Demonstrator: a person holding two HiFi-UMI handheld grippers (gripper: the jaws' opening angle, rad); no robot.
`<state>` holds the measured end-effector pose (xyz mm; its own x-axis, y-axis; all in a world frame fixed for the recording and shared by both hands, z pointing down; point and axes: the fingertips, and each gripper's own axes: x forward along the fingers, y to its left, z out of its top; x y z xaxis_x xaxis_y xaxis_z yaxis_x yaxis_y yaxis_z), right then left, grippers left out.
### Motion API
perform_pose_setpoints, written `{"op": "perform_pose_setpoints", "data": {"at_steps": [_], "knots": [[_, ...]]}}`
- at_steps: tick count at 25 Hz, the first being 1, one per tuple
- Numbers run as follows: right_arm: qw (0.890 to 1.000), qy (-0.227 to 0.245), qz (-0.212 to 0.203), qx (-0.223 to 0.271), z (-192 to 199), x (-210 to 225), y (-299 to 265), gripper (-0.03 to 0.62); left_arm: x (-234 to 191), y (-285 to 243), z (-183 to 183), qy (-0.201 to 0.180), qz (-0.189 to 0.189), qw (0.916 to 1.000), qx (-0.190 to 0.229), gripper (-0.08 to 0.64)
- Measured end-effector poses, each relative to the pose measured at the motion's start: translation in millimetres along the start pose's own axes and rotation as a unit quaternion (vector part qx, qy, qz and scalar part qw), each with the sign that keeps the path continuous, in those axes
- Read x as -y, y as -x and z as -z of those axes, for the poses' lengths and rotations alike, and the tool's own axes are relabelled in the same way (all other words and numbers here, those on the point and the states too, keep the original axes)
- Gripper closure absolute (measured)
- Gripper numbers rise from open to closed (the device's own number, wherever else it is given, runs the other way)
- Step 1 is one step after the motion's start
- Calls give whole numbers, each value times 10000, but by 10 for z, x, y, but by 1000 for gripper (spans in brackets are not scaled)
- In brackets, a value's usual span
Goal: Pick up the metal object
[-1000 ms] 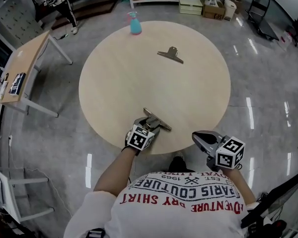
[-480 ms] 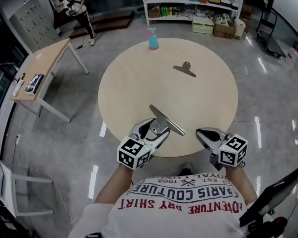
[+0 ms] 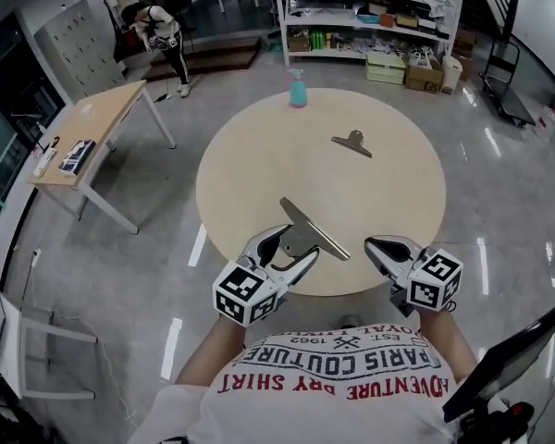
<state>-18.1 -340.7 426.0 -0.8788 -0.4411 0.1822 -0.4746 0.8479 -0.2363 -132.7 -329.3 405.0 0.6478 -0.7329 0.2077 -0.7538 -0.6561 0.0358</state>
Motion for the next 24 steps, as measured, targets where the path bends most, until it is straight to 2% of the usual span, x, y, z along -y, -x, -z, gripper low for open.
{"op": "perform_pose_setpoints", "data": {"at_steps": [12,24], "knots": [[9998,177,-35,72,-118,-68,56,594,103,-21,-63,-39,82,10000,-2,276],[9997,222,29,16,-46,-263,39,594,106,152,19,-25,134,9999,-29,276]]}}
